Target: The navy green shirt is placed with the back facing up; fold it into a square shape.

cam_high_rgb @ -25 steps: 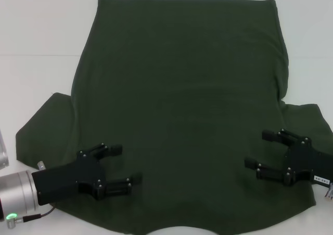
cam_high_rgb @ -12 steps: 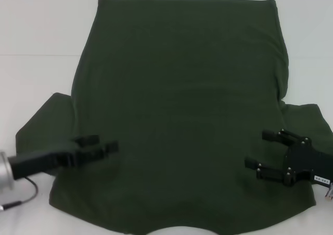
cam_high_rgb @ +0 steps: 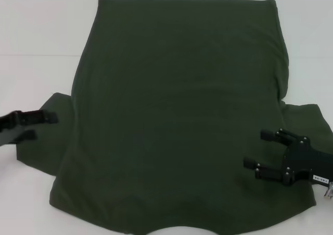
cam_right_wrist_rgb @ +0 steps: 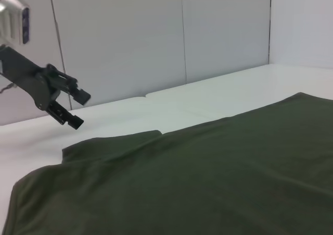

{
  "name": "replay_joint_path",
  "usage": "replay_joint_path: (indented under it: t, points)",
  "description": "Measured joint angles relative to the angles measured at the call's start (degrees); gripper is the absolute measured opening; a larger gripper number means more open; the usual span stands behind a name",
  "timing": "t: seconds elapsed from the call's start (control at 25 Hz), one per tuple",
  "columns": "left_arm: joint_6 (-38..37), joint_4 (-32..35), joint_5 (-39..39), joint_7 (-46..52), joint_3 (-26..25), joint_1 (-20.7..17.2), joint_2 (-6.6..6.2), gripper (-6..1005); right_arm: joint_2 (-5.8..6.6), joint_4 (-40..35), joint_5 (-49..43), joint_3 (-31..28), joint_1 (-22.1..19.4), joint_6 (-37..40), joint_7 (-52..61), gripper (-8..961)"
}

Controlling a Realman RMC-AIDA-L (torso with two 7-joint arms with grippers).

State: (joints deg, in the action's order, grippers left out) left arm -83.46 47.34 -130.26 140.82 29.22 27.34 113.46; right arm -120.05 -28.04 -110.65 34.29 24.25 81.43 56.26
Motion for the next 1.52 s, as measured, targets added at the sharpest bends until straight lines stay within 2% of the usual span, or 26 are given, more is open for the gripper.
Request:
replay_joint_path:
  t: [0.24,0.48,0.84,1.52]
  points:
    - [7.65,0.05,-10.48,4.46,-0.85,2.8,-1.26,930,-0.09,0.06,0.0,0.0,0.04,0.1,0.08,914]
    - [9.68,-1.46,-16.05,5.61,-0.69,4.93,-1.66,933,-0.09,0.09,0.01,-0.01,0.18,0.09,0.15,914]
    - [12.64,-3.05,-16.89,5.36,0.82,4.97,-1.53,931,0.0,0.09,0.01,-0.02,0.53,0.19,0.84,914]
    - [12.79,-4.52,-17.62,5.34,1.01,4.89,-1.43,930,0.0,0.09,0.0,-0.01,0.54,0.63,0.87,914]
